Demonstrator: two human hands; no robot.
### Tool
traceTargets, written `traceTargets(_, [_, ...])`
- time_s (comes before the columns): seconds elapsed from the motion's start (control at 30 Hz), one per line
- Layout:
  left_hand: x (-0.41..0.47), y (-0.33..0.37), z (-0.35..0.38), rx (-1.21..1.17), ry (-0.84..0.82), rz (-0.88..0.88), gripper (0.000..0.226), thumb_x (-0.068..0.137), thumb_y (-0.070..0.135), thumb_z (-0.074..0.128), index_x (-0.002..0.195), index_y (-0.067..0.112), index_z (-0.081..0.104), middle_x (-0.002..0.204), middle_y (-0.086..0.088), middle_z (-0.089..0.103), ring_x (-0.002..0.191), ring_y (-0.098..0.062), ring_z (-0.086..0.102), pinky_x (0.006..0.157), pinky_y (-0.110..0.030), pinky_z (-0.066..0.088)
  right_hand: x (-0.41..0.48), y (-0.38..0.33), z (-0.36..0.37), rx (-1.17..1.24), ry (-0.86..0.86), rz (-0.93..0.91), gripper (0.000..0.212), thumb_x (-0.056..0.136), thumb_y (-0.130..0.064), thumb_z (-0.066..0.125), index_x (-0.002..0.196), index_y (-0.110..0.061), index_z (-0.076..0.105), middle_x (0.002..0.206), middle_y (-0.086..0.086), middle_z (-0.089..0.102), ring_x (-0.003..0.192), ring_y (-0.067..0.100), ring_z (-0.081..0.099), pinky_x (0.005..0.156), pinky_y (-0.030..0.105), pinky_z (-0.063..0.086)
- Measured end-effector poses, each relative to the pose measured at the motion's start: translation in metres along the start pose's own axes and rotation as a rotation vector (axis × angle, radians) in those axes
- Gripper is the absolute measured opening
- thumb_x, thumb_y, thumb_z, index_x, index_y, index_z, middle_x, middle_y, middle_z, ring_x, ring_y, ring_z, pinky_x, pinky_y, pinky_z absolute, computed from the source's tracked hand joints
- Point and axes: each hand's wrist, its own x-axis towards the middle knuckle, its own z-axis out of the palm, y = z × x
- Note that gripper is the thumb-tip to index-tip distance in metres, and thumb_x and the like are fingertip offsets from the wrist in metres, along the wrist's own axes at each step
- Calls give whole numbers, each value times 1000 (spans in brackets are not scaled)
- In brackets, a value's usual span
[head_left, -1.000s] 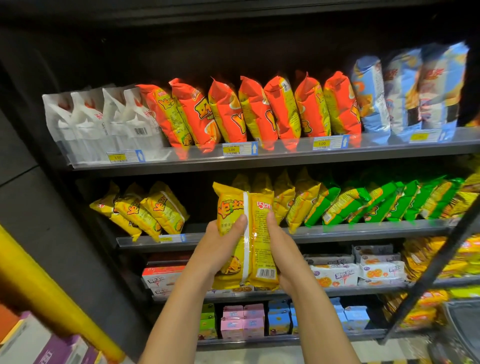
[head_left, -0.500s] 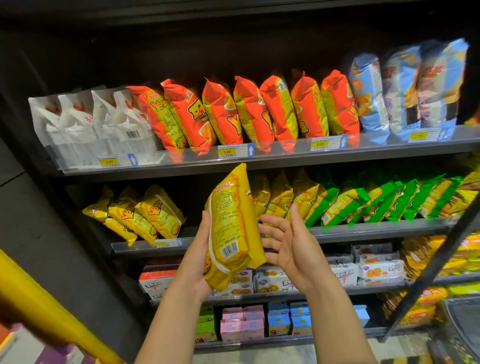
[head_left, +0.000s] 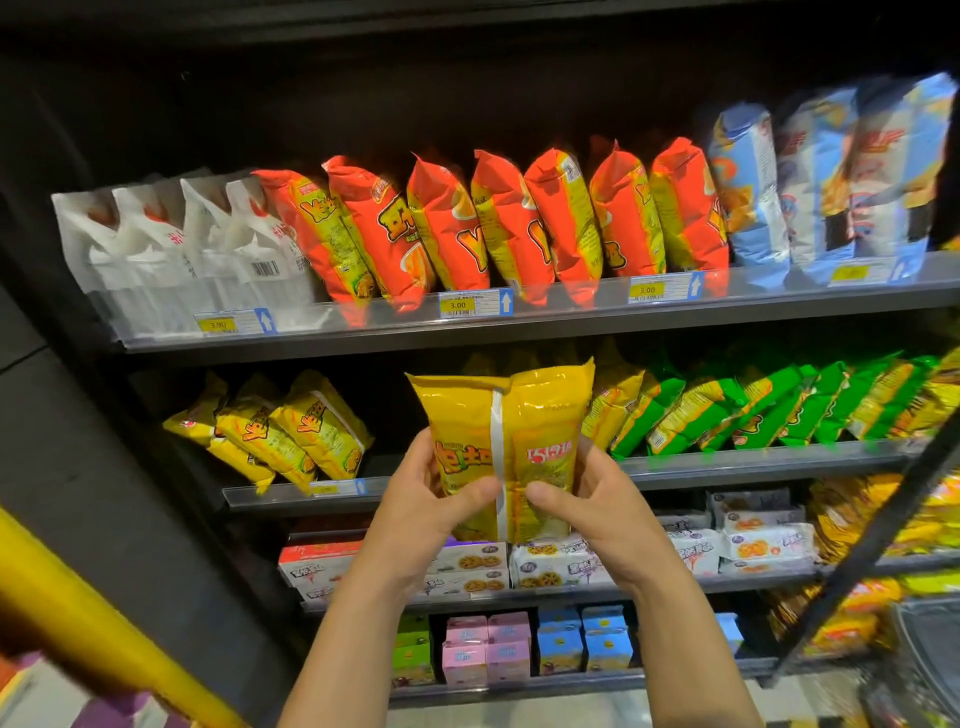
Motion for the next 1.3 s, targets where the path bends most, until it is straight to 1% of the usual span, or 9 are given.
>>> traceTargets(0.33, [3,2,0,0,-82,-34,65,82,22,89,139,27,59,130,3,74,124,-17,68,105,-45,55,4,3,-6,50,33,28,57,80,-24,78,134,-22,59,124,-5,77,116,14,72,89,30,61])
traceTargets(0.53, [3,8,3,-128,-114,-218,52,90,35,73,140,24,59,125,-3,77,115,-23,75,91,-39,61,6,-3,-2,227,56,254,47,94,-38,68,134,-15,65,123,10,77,115,30,74,105,53,55])
traceTargets(0.67, [5,11,8,-196,-48,-384,50,91,46,69,131,16,65,118,-11,79,109,-30,76,98,-49,60,9,-4,6,209,108,398,44,95,-49,68,123,-16,72,112,11,80,106,31,77,105,55,55])
traceTargets(0.8, [4,12,10,-222,-61,-404,35,95,43,64,115,18,77,114,-13,80,105,-30,77,97,-46,59,10,-7,12,221,114,441,44,93,-53,69,118,-17,74,108,11,81,102,30,78,103,55,57])
traceTargets(0.93, [7,4,4,-224,-19,-377,52,93,43,71,135,15,62,120,-11,78,110,-31,76,101,-51,58,7,-9,17,341,88,461,42,95,-52,66,123,-20,72,114,12,79,107,32,77,105,56,55])
traceTargets(1.07, [7,0,-1,-167,-37,-332,54,90,36,75,139,19,61,125,-7,77,113,-28,75,101,-51,58,6,-2,17,497,62,434,40,99,-41,66,130,-16,69,123,18,76,115,37,73,110,60,49])
traceTargets(1.13, [8,-1,-3,-37,27,-250,54,89,33,79,139,24,59,128,1,72,111,-19,74,85,-33,63,7,3,15,450,96,375,42,97,-37,70,134,-18,65,123,15,76,114,35,74,108,60,51])
traceTargets(1.2, [7,1,-3,185,135,-129,47,93,27,78,135,36,57,129,11,63,111,-7,67,71,-18,57,9,7,16,311,188,279,49,93,-38,75,138,-24,61,122,7,78,111,29,76,103,59,56])
traceTargets(1.3, [5,7,12,259,128,-46,33,97,36,73,123,50,57,127,18,63,110,0,64,78,-20,54,11,11,24,91,281,151,46,93,-41,77,135,-33,60,121,-4,77,110,19,75,98,53,60])
